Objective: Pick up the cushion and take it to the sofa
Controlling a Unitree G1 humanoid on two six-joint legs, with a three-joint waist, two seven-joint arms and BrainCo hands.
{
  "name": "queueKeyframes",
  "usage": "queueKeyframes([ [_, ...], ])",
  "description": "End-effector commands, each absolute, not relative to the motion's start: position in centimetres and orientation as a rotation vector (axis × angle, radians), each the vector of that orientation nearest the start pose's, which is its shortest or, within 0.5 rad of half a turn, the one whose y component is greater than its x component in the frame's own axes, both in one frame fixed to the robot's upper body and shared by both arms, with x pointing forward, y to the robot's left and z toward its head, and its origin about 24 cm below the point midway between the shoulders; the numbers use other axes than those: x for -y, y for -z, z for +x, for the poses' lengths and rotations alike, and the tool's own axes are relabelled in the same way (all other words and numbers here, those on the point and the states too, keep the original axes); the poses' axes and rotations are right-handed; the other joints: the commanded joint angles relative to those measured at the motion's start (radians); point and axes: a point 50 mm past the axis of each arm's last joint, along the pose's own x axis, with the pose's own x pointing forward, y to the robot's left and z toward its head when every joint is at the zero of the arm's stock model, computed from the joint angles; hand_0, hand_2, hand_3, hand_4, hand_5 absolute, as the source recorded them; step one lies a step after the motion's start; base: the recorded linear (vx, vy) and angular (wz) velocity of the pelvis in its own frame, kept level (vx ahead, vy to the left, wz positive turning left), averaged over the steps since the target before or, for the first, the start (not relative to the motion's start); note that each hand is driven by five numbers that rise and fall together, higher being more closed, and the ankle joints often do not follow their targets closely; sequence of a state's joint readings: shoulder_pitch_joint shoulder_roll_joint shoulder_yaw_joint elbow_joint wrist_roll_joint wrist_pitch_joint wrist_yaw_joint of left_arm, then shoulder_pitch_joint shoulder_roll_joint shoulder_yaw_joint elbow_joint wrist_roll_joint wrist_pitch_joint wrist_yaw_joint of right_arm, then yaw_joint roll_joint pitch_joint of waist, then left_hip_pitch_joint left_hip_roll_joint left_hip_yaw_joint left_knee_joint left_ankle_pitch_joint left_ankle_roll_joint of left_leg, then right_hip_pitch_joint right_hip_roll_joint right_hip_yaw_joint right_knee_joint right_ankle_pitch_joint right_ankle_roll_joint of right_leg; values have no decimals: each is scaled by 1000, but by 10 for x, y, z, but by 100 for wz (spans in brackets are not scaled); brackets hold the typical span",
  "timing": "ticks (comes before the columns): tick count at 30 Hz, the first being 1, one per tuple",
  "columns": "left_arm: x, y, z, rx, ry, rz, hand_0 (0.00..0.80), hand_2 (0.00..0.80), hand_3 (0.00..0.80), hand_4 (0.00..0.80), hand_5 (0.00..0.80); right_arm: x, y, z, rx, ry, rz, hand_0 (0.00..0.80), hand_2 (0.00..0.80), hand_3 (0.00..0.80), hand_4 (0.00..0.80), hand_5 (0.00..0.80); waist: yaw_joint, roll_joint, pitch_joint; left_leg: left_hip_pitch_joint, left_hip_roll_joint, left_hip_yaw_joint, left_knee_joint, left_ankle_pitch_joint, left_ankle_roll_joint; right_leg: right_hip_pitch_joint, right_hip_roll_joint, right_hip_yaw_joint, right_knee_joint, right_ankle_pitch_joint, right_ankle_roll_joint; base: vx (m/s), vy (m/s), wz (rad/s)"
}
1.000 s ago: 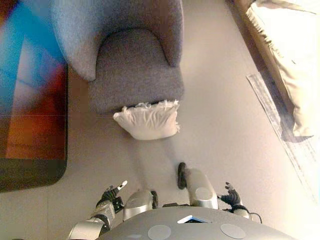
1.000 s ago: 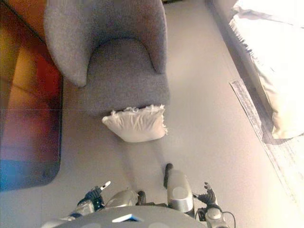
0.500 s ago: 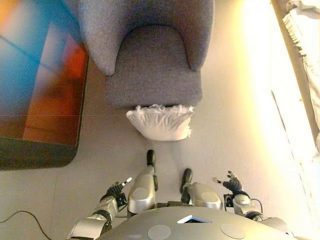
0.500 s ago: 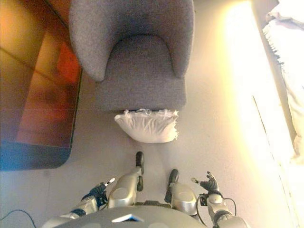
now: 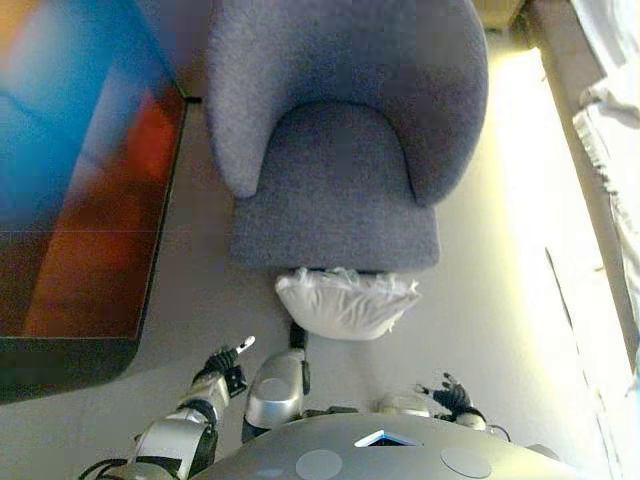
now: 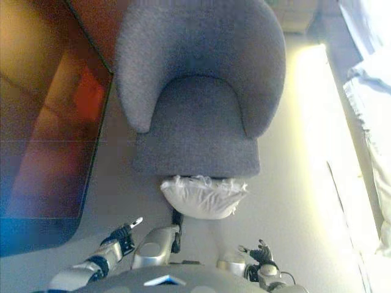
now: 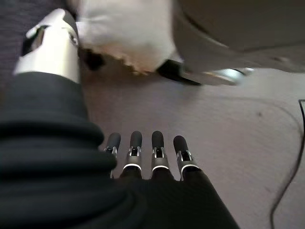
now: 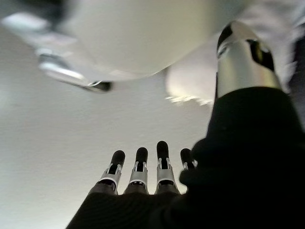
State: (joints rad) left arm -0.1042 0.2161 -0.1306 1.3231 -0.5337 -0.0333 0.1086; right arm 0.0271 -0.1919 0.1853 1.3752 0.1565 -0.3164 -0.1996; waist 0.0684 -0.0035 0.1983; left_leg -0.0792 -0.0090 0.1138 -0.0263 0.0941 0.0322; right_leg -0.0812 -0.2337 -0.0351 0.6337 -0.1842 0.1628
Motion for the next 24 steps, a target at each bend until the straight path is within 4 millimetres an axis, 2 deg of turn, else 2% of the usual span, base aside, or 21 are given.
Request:
queueKeyframes([
  [1,-228,161,105,-1184,-438,-58,0,0,0,0,0,230,156,88,-996,255,-261,0,0,0,0,0,-22,25,14,-69,41,-26,123,-97,-23,-25,87,-63,-208,75,-40,358,-45,23],
  [3,-228,159,110,-1173,-448,-36,0,0,0,0,0,231,152,104,-965,283,-245,0,0,0,0,0,-28,19,30,-26,45,-22,116,-113,-38,-55,66,-121,-297,90,-44,270,-120,45],
  [5,-240,152,122,-1121,-505,-30,0,0,0,0,0,235,143,132,-895,292,-254,0,0,0,0,0,-37,4,46,-26,43,-24,122,-133,-43,-98,52,-112,-385,141,-33,125,-159,46],
  [6,-248,149,127,-1107,-519,-31,0,0,0,0,0,236,139,142,-870,292,-257,0,0,0,0,0,-48,-5,53,-32,38,-26,136,-147,-36,-129,53,-76,-381,169,-31,107,-132,37],
  [7,-251,147,131,-1093,-538,-41,0,0,0,0,0,238,135,153,-849,291,-270,0,0,0,0,0,-49,-4,56,-39,45,-18,143,-142,-38,-129,52,-75,-382,165,-34,159,-106,38],
  [12,-238,144,146,-1041,-489,10,0,0,0,0,0,252,124,169,-821,340,-363,0,0,0,0,0,-31,-13,50,-60,29,-25,163,-140,-54,-66,47,-99,-496,180,-43,184,-91,16],
  [14,-233,138,163,-983,-415,108,0,0,0,0,0,257,112,190,-754,379,-403,0,0,0,0,0,-22,-6,78,-117,31,-33,194,-132,-63,-101,42,-106,-489,181,-48,-14,-80,8],
  [15,-231,137,167,-971,-404,115,0,0,0,0,0,258,108,196,-737,390,-413,0,0,0,0,0,-22,-4,86,-138,31,-36,209,-133,-65,-119,41,-107,-479,180,-50,-73,-65,14],
  [17,-227,127,189,-892,-372,137,0,0,0,0,0,261,91,221,-662,407,-453,0,0,0,0,0,-21,1,135,-219,37,-44,259,-128,-72,-192,39,-108,-438,176,-58,-74,-71,9],
  [19,-234,113,210,-830,-349,176,0,0,0,0,0,289,70,240,-623,406,-481,0,0,0,0,0,-14,-2,168,-280,46,-47,305,-131,-81,-246,34,-111,-411,179,-59,-45,-118,8],
  [20,-234,107,219,-797,-342,189,0,0,0,0,0,292,63,247,-601,409,-494,0,0,0,0,0,-14,-3,183,-310,47,-49,324,-132,-80,-278,30,-113,-396,184,-57,-57,-112,9],
  [24,-231,74,263,-627,-343,221,0,0,0,0,0,281,34,283,-480,403,-554,0,0,0,0,0,-26,-5,260,-423,44,-52,337,-113,-76,-414,41,-103,-354,199,-54,-110,-23,8],
])
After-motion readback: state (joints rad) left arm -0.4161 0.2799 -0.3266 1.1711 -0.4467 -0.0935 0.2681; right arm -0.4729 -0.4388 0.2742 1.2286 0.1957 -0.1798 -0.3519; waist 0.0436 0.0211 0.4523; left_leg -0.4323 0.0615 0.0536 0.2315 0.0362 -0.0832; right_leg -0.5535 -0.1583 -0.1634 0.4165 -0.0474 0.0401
